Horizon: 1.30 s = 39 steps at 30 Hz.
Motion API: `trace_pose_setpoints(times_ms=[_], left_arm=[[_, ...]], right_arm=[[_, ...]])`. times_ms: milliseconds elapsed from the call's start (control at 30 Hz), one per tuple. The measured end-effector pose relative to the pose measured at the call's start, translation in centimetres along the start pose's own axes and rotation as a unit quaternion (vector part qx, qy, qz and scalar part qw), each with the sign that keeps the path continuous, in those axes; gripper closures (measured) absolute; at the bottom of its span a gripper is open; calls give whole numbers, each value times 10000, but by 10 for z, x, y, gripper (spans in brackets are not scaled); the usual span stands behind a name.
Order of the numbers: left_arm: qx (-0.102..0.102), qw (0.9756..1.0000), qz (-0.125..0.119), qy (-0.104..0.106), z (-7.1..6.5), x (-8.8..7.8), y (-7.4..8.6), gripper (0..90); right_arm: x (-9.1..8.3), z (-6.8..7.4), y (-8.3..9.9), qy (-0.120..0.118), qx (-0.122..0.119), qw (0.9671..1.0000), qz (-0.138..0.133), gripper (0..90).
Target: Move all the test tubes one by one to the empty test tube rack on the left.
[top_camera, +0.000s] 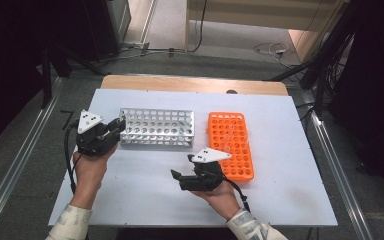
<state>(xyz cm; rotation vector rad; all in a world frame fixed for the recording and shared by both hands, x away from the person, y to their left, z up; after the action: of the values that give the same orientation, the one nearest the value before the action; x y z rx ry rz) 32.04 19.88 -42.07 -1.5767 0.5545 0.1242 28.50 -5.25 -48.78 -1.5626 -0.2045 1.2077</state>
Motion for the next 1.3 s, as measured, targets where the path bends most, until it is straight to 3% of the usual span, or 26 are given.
trace_pose_setpoints(times_ms=[200, 567, 767, 1300], left_arm=[[-36, 9998, -115, -174, 14, 1, -10, 753], [4, 9993, -147, -351, 22, 11, -24, 753], [88, 9990, -70, -422, 22, 18, -21, 753], [68, 9989, -1, -471, 27, 27, -7, 751]], right_arm=[[-9, -7, 1, 35, 62, 10000, -57, 240], [-18, -10, 1, 93, 94, 9998, -117, 240], [-25, -13, 2, 134, 121, 9997, -166, 240], [-29, -15, 3, 155, 141, 9996, -189, 240]])
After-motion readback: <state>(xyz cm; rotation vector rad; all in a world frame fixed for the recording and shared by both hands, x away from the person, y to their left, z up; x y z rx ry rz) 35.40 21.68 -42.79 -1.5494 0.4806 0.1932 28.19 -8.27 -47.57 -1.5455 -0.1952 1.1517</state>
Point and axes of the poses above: each handheld gripper's, and its own axes: x roughly forward along the jaws, y roughly out of its underside, z roughly to its left, the point moved 6 cm from there along x, roughly forward along the jaws, and after that the axes turned 1 degree about y, right-handed, at the moved point
